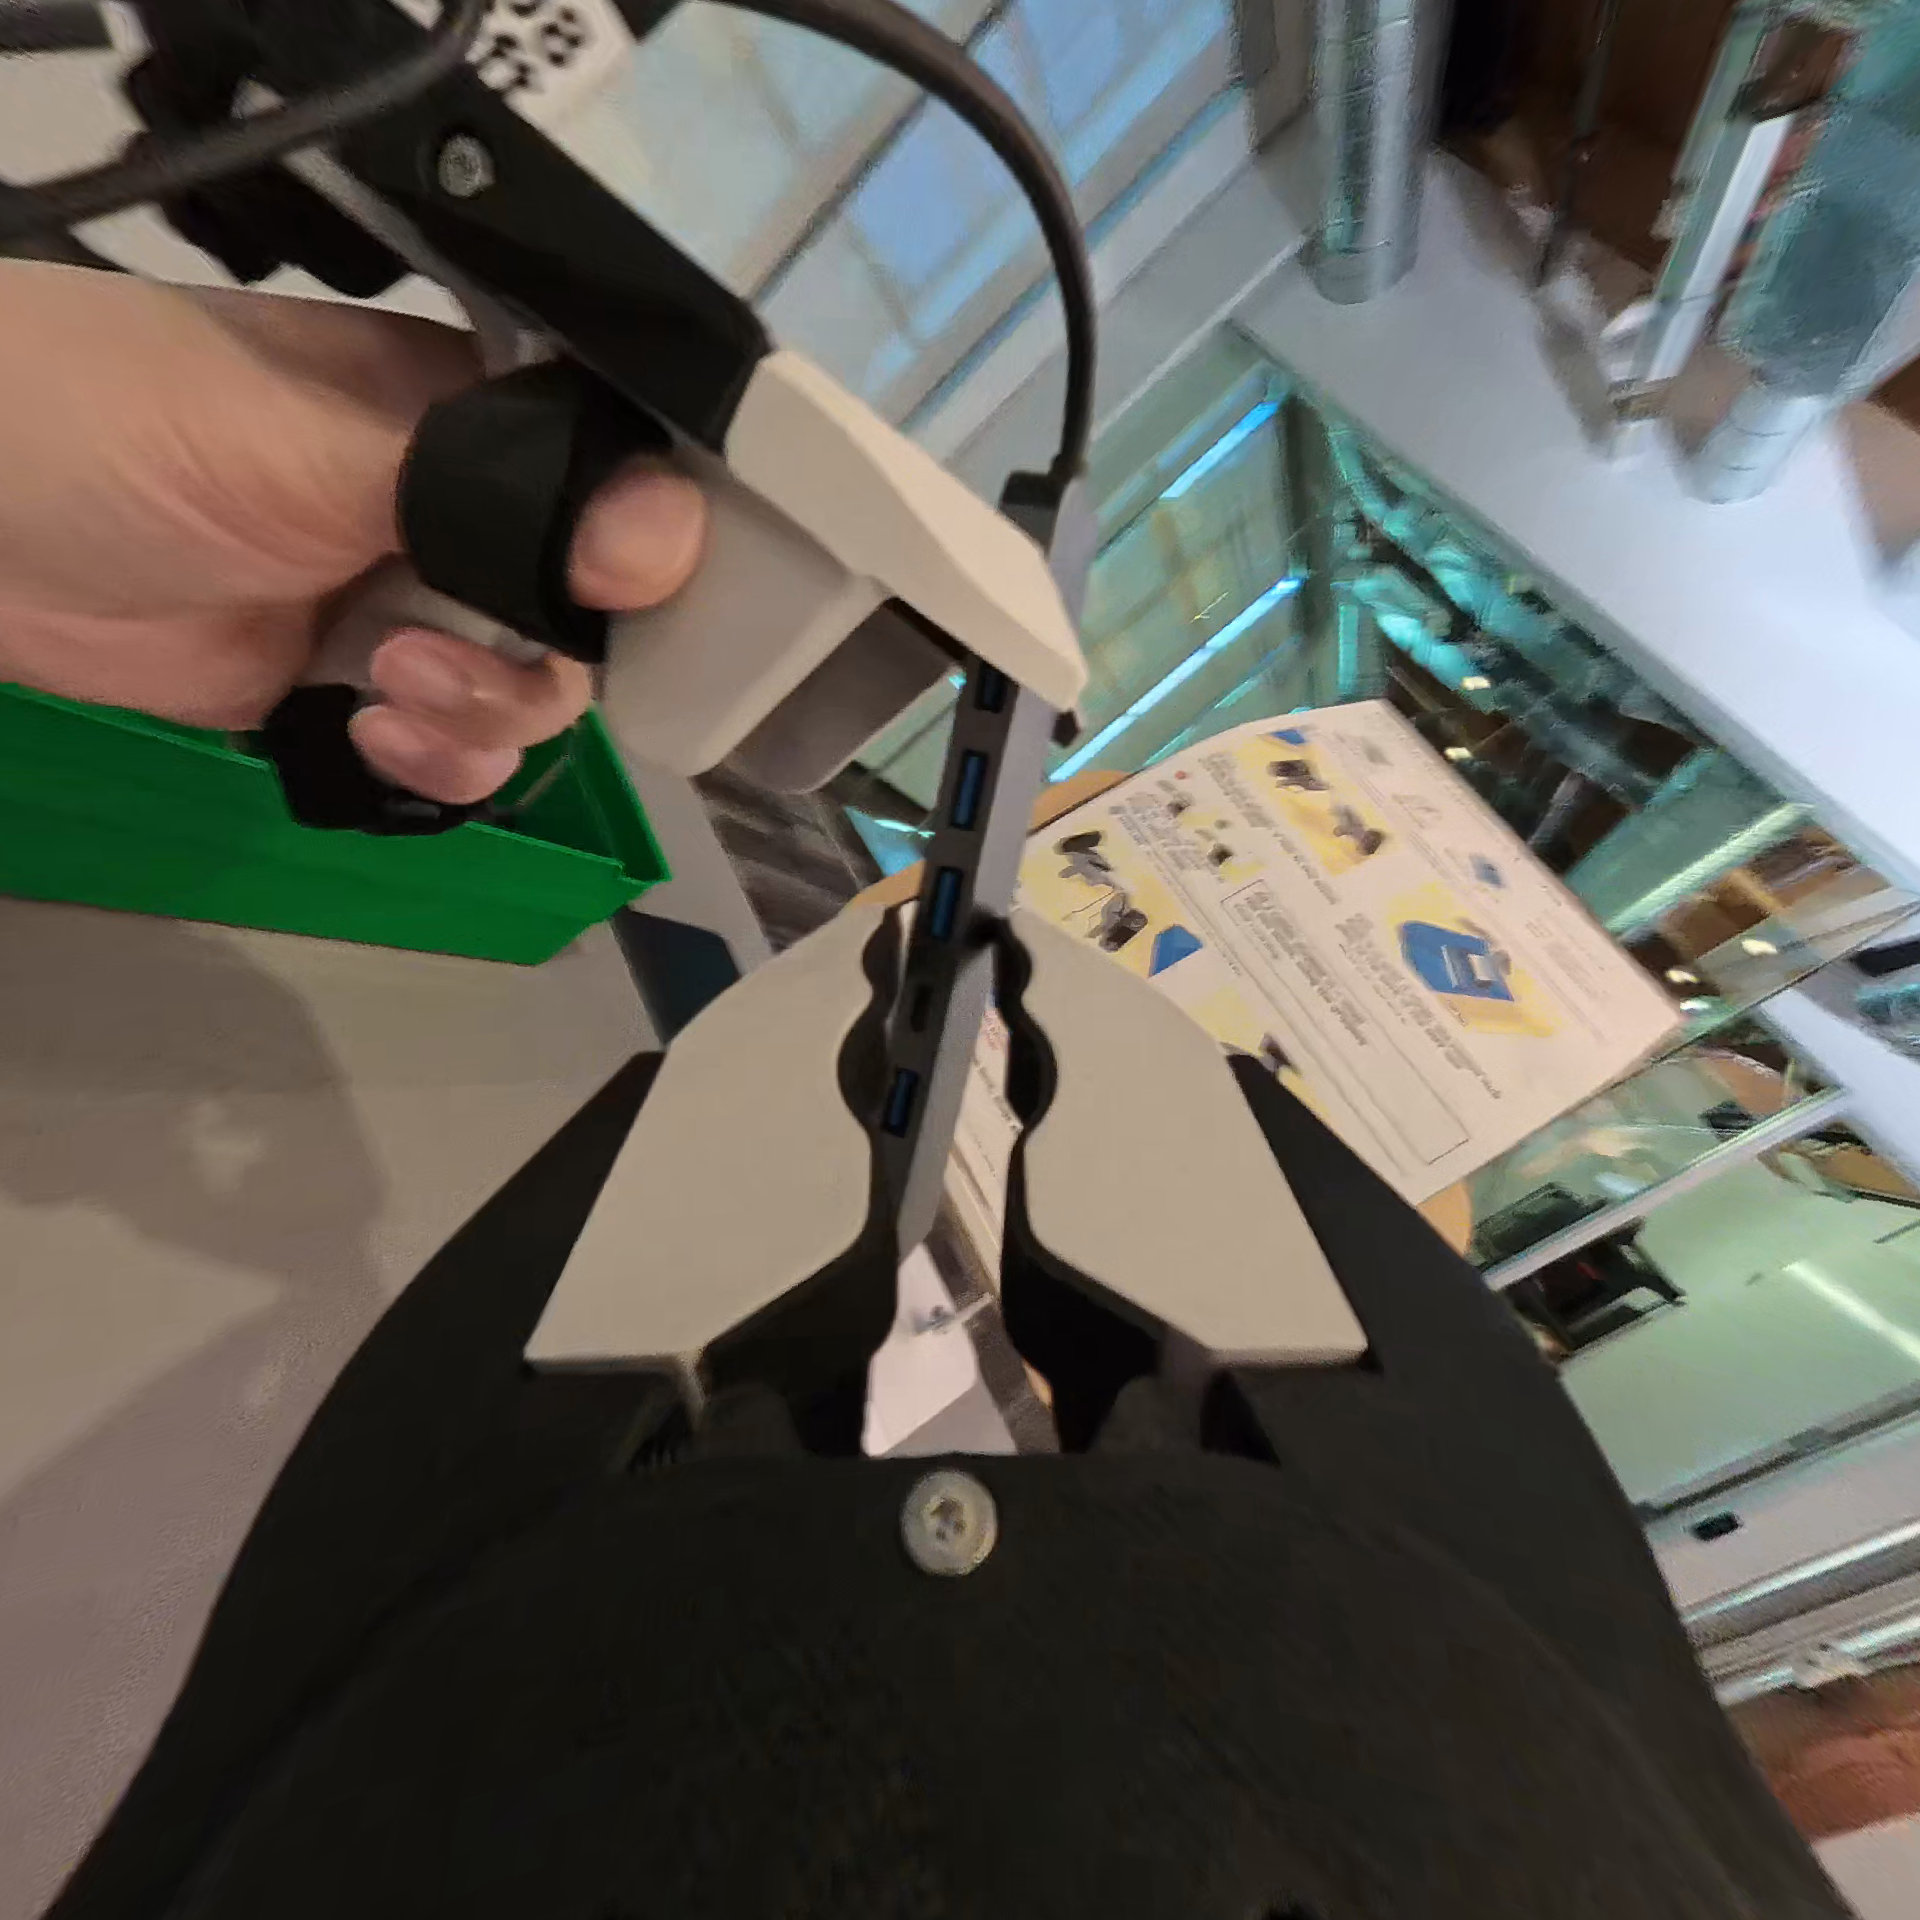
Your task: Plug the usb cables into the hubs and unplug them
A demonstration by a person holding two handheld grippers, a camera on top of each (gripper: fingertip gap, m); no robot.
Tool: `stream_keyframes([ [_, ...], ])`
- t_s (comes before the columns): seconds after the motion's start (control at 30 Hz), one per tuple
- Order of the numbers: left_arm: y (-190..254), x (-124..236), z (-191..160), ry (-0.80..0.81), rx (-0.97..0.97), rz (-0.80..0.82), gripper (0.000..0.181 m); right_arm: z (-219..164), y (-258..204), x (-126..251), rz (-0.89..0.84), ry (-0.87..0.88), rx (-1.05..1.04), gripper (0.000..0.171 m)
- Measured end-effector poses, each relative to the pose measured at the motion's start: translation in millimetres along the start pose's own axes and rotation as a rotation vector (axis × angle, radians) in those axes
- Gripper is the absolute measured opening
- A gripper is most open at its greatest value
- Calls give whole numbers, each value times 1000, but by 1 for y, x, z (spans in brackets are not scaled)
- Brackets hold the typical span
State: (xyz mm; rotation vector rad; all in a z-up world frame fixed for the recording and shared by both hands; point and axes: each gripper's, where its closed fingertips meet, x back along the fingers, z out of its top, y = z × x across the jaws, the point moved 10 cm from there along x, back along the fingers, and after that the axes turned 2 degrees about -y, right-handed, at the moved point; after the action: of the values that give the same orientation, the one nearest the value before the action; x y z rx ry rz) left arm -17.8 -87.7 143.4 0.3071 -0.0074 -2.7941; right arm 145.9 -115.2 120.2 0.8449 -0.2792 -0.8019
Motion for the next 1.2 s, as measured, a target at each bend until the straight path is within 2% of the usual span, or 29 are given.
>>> stream_keyframes([
  [0.1,-1,1,2,17,-13,-36,32,1,9,6,-49,5,-10,19],
  [0.13,-3,1,3,-4,-12,-42,42,-1,18,11,-43,-20,-13,15],
  [0.17,-6,2,4,-31,-5,-32,52,-5,30,20,-58,-54,2,11],
  [0.23,-12,7,7,-85,5,-16,53,-23,63,47,-107,-170,28,12],
  [0.4,-26,23,17,-70,37,26,47,-116,122,136,-264,-629,35,12],
  [0.5,-31,29,21,-58,45,37,46,-173,123,164,-202,-802,-34,12],
  [0.6,-33,32,22,-55,52,45,45,-221,110,170,-58,-934,-174,12],
  [0.67,-33,33,22,-56,51,41,44,-247,99,166,47,-1087,-242,12],
  [0.73,-32,33,22,-61,47,44,44,-267,90,156,112,-1188,-229,12],
  [0.87,-33,32,22,-70,46,47,43,-291,75,141,180,-1238,-155,12],
  [0.97,-36,34,23,-76,47,58,43,-300,77,140,148,-1319,-157,26],
  [1.07,-39,40,26,-61,44,77,43,-298,82,142,86,-1315,-133,26],
  [1.2,-46,54,34,-60,30,135,43,-276,93,156,36,-1314,-175,25],
])
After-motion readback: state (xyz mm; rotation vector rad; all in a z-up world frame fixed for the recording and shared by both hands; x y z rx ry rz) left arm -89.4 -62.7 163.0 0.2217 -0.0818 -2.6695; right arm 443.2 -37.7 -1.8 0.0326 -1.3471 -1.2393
